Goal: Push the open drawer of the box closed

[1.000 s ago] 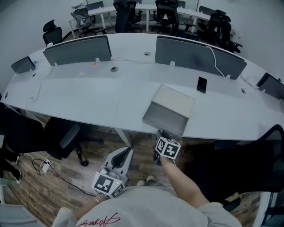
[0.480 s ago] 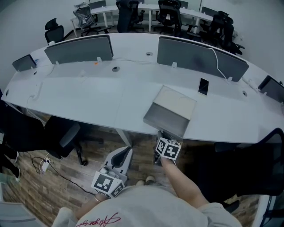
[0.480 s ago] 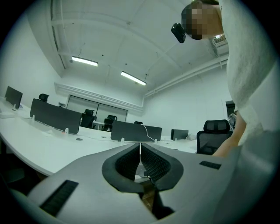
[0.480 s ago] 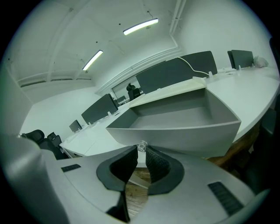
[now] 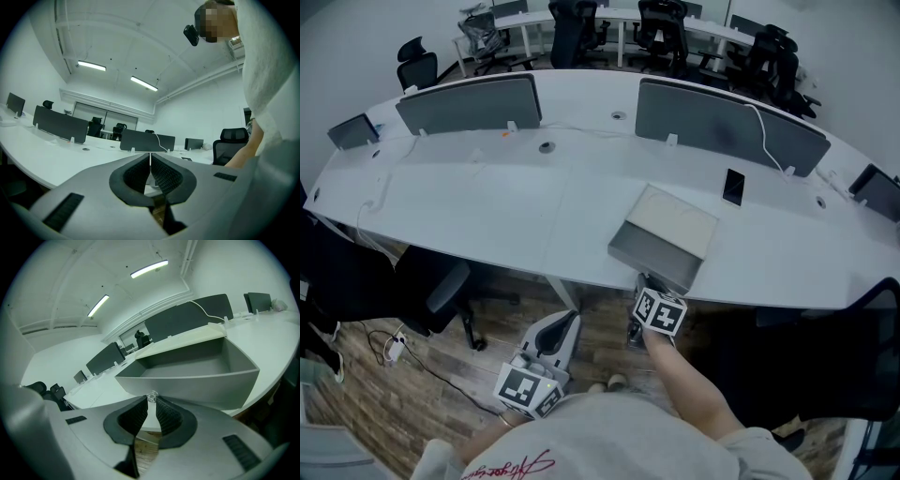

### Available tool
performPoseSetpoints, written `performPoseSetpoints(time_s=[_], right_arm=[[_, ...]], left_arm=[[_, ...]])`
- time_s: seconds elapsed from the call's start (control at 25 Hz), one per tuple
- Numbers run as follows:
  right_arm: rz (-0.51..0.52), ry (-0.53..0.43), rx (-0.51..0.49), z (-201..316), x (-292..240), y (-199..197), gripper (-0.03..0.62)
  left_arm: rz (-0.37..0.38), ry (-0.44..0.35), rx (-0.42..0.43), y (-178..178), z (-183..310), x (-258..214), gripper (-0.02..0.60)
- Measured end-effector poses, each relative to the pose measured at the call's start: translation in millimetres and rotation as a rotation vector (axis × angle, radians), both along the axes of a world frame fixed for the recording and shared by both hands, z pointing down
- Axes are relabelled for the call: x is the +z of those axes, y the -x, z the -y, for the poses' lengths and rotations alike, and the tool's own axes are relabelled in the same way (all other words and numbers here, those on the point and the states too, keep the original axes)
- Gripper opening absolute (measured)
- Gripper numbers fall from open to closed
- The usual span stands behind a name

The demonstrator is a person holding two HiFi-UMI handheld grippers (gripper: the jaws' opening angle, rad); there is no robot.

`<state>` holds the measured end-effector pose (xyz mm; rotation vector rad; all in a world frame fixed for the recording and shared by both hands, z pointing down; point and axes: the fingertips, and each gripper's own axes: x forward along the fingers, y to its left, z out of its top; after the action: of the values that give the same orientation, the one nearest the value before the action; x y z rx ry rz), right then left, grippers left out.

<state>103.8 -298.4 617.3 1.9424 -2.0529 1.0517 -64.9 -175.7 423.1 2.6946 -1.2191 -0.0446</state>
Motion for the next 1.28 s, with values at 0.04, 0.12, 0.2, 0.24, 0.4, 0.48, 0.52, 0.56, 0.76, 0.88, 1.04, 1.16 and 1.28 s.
performPoseSetpoints(time_s=[0.04, 0.12, 0.2, 0.24, 0.4, 0.48, 0.52, 0.56, 0.76, 0.88, 1.04, 1.16, 1.28], right_arm=[[0.000, 0.000, -0.001, -0.1, 0.6, 0.0, 0.066], [0.001, -0.003, 0.003, 0.7, -0.8, -0.1, 0.066], [0.011, -0.002, 0.016, 3.6, -2.8, -1.7, 0.066], [0.015, 0.001, 0.020, 5.3, -3.1, -3.0, 0.066], [0.005, 0.001, 0.018, 13.6, -5.1, -9.0, 0.066], [0.007, 0.000, 0.017, 17.8, -7.5, -10.6, 0.066], [0.009, -0.003, 0.015, 19.6, -8.3, -10.6, 0.066], [0.010, -0.006, 0.013, 21.1, -8.9, -10.7, 0.066], [0.006, 0.005, 0.028, 24.7, -7.5, -17.3, 0.066], [0.005, 0.002, 0.030, 27.7, -7.2, -20.2, 0.066], [0.019, 0.006, 0.034, 32.4, -7.2, -22.6, 0.066], [0.021, 0.008, 0.041, 32.9, -7.3, -23.9, 0.066], [0.019, 0.008, 0.047, 33.6, -7.6, -25.4, 0.066]], left_arm=[[0.000, 0.000, -0.002, -0.1, 1.2, 0.1, 0.020], [-0.002, 0.000, -0.005, -0.2, 3.6, -0.3, 0.020], [-0.002, -0.003, -0.003, -0.5, 6.0, -0.3, 0.019], [-0.001, -0.006, -0.001, -0.5, 7.0, 0.5, 0.020], [0.000, 0.000, -0.006, -1.9, 10.9, 0.5, 0.020], [0.002, -0.001, -0.008, -2.6, 13.3, 0.2, 0.019], [0.002, 0.000, -0.009, -2.8, 14.5, 0.4, 0.018], [0.003, 0.000, -0.010, -3.0, 15.4, 0.7, 0.020], [0.006, -0.001, -0.015, -3.6, 18.0, -1.2, 0.019], [0.008, 0.000, -0.020, -4.7, 19.4, -0.5, 0.020], [0.010, -0.001, -0.024, -6.3, 21.3, -0.1, 0.019], [0.011, 0.001, -0.030, -5.9, 21.9, -0.1, 0.020], [0.009, -0.001, -0.037, -5.6, 21.8, -0.7, 0.020]])
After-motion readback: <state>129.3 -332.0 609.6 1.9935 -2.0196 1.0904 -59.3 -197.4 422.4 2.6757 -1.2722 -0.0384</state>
